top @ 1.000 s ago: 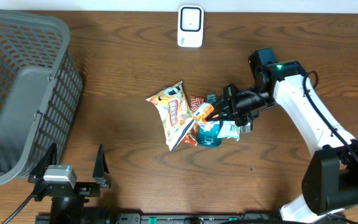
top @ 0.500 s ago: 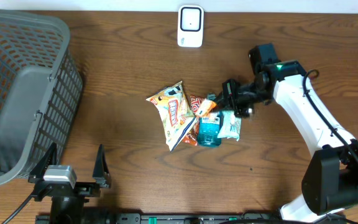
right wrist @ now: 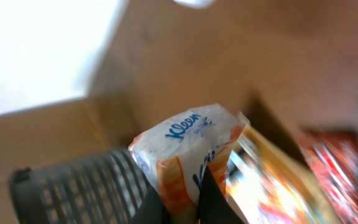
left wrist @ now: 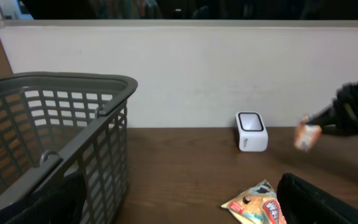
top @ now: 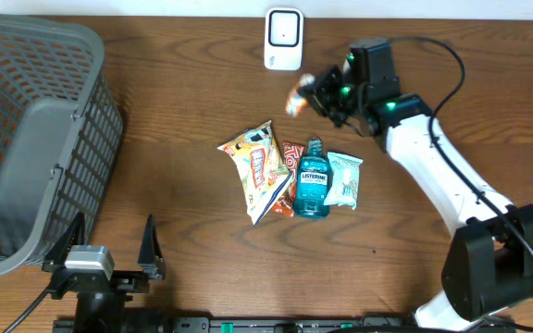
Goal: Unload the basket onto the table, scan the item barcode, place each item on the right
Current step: 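Hold the Kleenex pack up in front of the white scanner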
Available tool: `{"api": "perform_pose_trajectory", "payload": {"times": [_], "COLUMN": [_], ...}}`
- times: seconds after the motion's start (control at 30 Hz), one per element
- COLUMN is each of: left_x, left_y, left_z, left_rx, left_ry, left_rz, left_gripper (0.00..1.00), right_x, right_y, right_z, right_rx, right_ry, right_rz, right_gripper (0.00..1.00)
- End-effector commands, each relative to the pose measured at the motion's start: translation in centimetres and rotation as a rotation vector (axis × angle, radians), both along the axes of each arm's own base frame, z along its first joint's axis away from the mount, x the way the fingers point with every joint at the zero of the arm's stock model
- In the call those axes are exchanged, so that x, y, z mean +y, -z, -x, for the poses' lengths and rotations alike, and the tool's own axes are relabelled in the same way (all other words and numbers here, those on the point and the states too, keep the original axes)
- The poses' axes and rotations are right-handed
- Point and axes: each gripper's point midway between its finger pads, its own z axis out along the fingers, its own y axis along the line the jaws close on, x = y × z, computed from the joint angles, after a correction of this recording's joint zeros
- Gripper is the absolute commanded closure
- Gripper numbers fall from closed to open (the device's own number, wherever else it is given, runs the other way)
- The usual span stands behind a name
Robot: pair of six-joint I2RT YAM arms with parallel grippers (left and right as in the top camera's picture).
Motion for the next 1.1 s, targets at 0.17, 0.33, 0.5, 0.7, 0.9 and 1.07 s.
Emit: {"api": "perform_pose_trajectory", "payload": {"times": [0.17, 0.33, 0.5, 0.7, 0.9, 1.07], "left_x": [-0.2, -0.2, -0.2, -0.2, -0.2, -0.2], "left_y": [-0.2, -0.2, -0.2, -0.2, 0.0, 0.0], "left_z": [0.2, 0.2, 0.2, 0.2, 0.2, 0.2], "left_rx": [-0.011, -0.011, -0.011, -0.011, -0.004, -0.004], "left_ry": [0.013, 0.013, 0.013, 0.013, 0.013, 0.013], "left_rz": [-0.009, -0.009, -0.009, -0.009, -0.009, -0.009], "left_gripper": [0.02, 0.02, 0.02, 0.02, 0.02, 0.02], "right_x": [0.3, 1.5, 3.1, 4.1, 3.3, 3.3], "right_y": [-0.6, 0.8, 2.6, 3.8, 4.6, 5.1], "right_z": [-8.3, -12.0, -15.4, -18.8, -19.3, -19.1], "right_rx": [-0.346, -0.480, -0.468, -0.423, -0.448, -0.447], "right_ry": [0.220, 0.262, 0.263, 0.274, 0.268, 0.232], "right_rz": [0.054, -0.071, -0.113, -0.079, 0.056, 0.093], "right_gripper": [0.99, 0.99, 0.99, 0.99, 0.99, 0.99]}}
